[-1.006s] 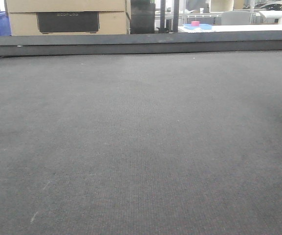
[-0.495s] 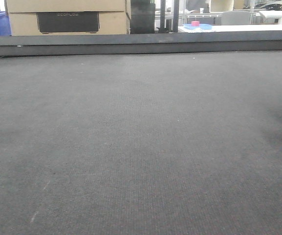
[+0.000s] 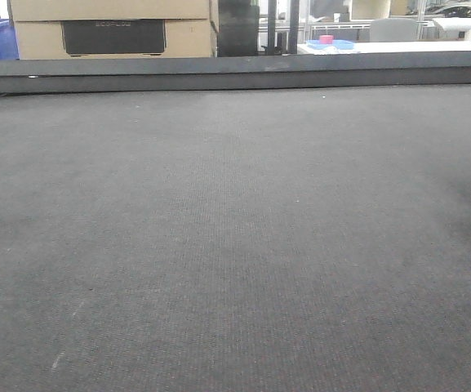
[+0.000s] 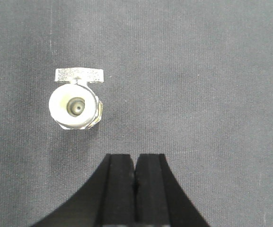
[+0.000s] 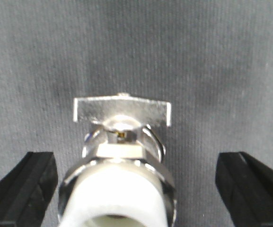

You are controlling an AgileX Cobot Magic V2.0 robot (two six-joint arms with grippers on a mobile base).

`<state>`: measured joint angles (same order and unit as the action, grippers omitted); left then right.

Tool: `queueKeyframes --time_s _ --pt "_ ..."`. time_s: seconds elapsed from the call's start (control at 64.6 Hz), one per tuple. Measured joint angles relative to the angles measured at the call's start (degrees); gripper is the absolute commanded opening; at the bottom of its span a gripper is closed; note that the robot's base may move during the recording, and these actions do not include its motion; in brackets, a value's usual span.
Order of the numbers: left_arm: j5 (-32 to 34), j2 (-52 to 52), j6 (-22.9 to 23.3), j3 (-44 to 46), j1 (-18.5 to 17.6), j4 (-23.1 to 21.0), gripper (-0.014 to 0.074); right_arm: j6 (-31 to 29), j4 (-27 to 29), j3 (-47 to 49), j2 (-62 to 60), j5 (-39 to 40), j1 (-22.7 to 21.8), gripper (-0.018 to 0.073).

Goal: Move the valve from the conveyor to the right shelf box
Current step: 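Close the right gripper around the valve body, then lower the left gripper onto the second valve and close it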

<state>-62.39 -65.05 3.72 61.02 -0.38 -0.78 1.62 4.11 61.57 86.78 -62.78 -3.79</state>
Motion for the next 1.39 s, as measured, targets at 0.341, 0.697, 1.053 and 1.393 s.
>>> queueKeyframes --time_s 0.341,0.697,1.053,1.393 --pt "0.00 0.00 0.00 0.00 0.00 0.00 -0.0111 0.60 -0.11 -1.58 0.00 0.12 0.84 0.0569" --pt "0.00 0.00 0.00 0.00 0.00 -0.12 -0.0111 0.76 -0.11 -2.07 0.00 1.97 1.93 0.0569" --pt "0.00 0.00 0.04 0.00 0.00 -0.12 -0.0111 1.69 -0.11 -2.07 0.00 2.45 1.93 0.0371" --pt "-0.47 0.00 0.87 0.42 0.00 -2.01 -0.0111 2.33 -0.11 -2.07 0.00 2.37 1.93 -0.0158"
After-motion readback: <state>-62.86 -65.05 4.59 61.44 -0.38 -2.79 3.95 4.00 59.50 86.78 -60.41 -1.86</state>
